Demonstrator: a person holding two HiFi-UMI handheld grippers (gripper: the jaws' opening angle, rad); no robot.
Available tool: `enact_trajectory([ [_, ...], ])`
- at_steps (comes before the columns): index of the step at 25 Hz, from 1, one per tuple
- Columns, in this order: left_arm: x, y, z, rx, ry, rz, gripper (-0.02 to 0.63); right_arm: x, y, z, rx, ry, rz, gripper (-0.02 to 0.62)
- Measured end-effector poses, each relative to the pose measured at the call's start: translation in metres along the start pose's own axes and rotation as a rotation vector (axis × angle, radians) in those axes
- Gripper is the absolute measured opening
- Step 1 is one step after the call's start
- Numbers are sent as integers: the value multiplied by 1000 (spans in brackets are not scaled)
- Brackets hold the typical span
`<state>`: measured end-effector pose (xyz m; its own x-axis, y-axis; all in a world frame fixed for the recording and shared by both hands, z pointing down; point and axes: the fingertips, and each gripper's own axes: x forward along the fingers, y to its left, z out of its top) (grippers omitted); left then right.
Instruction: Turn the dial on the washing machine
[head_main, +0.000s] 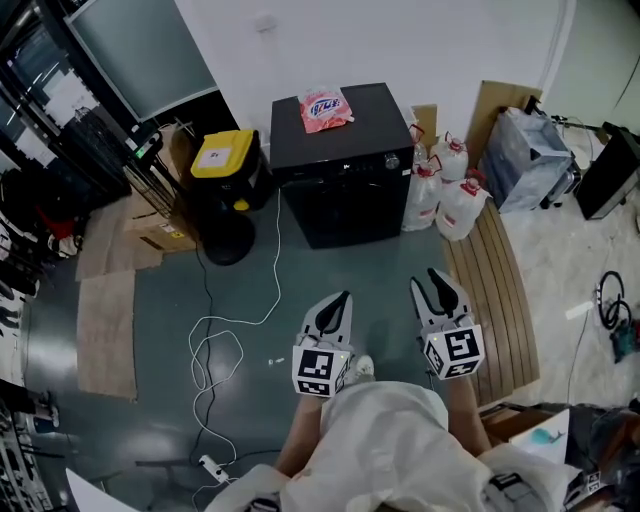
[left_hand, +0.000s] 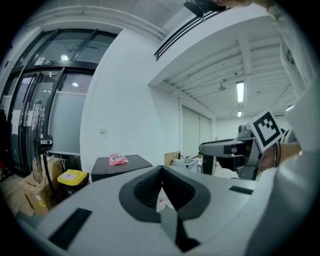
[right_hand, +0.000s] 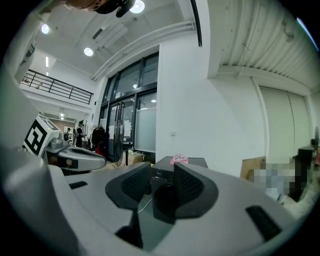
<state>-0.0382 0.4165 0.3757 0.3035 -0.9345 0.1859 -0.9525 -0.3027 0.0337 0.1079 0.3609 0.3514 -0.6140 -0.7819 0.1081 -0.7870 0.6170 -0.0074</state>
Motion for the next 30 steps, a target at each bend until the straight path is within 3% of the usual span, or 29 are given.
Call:
enact_trajectory([
  [8,31,39,0,-13,8,-25,12,43,2,-2,-1,33,-15,143],
  [18,66,59,-6,-25,18,-31,12,80,-15,-12,6,51,-21,135],
  [30,144,85,-4,-19,48,11,12,154,-67,-19,30,51,24,132],
])
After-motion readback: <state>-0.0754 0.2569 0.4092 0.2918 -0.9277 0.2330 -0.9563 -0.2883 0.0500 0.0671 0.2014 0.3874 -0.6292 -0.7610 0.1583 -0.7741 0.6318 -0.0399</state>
